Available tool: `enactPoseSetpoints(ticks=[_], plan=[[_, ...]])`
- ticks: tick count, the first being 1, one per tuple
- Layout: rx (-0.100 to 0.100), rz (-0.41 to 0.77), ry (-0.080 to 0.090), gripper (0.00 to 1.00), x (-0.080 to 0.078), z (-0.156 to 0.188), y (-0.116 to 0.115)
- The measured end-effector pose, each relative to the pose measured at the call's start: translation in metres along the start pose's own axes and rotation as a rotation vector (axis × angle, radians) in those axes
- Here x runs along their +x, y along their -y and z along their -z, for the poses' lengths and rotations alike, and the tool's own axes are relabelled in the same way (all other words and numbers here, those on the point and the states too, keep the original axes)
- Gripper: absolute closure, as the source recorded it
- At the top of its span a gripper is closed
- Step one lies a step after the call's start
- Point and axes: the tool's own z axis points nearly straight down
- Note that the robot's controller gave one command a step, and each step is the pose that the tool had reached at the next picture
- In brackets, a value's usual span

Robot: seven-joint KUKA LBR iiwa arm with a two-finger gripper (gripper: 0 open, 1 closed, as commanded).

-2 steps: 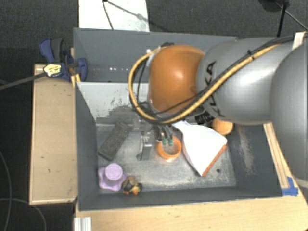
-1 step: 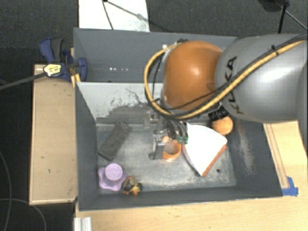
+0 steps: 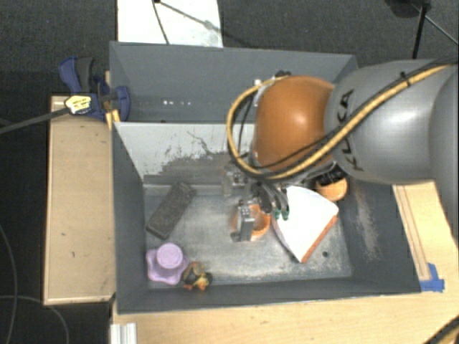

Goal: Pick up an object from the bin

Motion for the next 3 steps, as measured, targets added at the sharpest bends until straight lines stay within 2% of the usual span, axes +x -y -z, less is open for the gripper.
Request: enactPoseSetpoints(ticks=[1, 2, 3], plan=[[0.001, 0.109, -0.012, 0.0, 0.017, -0.019, 0.031], [0.001, 0.095, -0.003, 0.0, 0.002, -0.05, 0.051], [0.0, 0.176, -0.008, 0.0, -0.001, -0.078, 0.077]])
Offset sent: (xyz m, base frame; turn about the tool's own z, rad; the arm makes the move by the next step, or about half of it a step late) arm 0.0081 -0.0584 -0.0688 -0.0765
